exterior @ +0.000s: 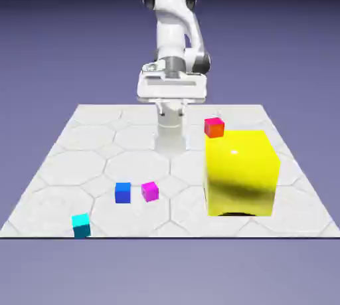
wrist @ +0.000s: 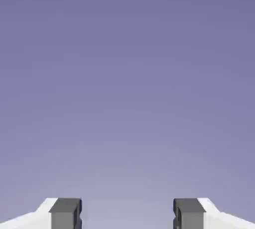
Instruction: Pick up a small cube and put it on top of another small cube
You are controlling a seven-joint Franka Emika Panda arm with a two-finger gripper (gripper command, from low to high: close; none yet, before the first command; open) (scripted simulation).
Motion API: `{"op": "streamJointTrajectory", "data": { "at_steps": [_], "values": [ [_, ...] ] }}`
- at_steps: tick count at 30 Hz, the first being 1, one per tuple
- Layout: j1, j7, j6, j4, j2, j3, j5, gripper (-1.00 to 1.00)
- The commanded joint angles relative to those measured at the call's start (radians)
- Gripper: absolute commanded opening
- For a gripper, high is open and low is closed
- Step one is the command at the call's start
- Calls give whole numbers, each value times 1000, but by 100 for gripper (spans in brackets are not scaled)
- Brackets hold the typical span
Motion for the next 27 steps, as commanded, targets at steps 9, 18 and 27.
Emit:
{"op": "streamJointTrajectory", "data": {
  "at_steps": [9,18,27],
  "values": [
    [-269,218,-295,95,326,102,181,0],
    [-537,435,-591,189,652,204,362,0],
    [-540,407,-412,187,866,241,430,-100]
  ]
}}
